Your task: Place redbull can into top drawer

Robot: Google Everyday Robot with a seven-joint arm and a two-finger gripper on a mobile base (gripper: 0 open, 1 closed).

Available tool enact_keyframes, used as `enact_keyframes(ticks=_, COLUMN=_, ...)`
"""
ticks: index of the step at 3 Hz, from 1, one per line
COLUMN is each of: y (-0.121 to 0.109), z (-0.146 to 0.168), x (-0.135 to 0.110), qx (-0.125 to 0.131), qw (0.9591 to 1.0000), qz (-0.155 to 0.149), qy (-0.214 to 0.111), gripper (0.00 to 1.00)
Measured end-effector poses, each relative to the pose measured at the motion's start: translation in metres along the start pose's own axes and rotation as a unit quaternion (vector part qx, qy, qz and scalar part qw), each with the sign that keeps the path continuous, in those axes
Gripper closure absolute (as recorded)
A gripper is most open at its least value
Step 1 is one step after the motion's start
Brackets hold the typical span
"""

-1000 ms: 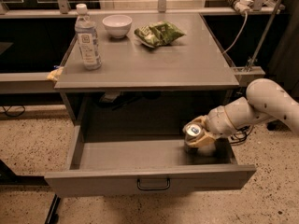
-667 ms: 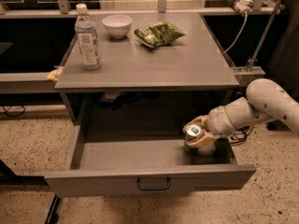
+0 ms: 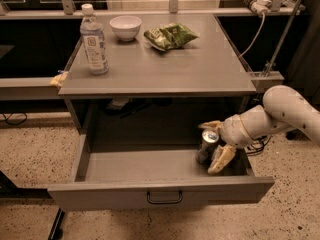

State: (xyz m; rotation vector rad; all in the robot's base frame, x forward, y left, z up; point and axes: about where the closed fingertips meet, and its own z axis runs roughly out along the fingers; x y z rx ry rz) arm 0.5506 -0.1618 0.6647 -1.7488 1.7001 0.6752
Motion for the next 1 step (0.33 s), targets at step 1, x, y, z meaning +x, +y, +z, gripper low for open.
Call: enact_keyframes(ticks=1, y=0.0, z=0.0, x=0.0, qx=0.0, qw=1.0, qz=0.0, qy=0.0, gripper=0.0)
